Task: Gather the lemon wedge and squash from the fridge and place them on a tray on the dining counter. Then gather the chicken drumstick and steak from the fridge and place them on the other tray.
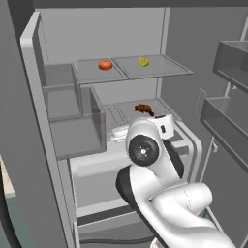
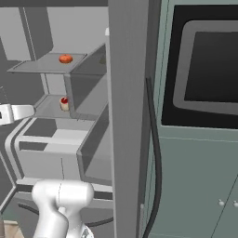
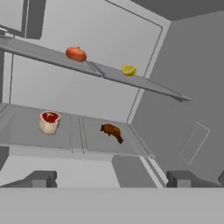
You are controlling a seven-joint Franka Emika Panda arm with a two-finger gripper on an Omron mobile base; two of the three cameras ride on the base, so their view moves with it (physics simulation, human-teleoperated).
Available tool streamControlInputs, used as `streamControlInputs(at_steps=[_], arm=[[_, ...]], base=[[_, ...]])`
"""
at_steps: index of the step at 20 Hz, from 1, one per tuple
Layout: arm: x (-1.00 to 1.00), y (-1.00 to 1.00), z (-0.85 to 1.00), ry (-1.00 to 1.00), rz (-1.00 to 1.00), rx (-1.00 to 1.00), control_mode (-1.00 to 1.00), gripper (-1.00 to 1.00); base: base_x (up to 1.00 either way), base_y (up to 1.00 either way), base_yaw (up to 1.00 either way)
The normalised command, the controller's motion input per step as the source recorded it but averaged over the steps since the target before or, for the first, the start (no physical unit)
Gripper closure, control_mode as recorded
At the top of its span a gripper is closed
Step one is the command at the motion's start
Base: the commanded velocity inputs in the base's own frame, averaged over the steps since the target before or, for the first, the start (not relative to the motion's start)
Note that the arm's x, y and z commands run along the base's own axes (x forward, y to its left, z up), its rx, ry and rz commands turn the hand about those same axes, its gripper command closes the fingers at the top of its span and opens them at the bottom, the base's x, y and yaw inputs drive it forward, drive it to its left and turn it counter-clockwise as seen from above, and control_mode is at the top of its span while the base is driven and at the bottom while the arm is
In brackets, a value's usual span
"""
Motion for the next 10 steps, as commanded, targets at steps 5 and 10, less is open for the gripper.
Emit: streamControlInputs(at_steps=[5,10], arm=[[0.34,-0.39,-0.02,0.03,0.03,0.11,-1.00,-1.00],[0.71,-0.01,0.00,0.14,0.02,0.12,-1.00,-1.00]], base=[[0.00,0.00,0.00],[0.00,0.00,0.00]])
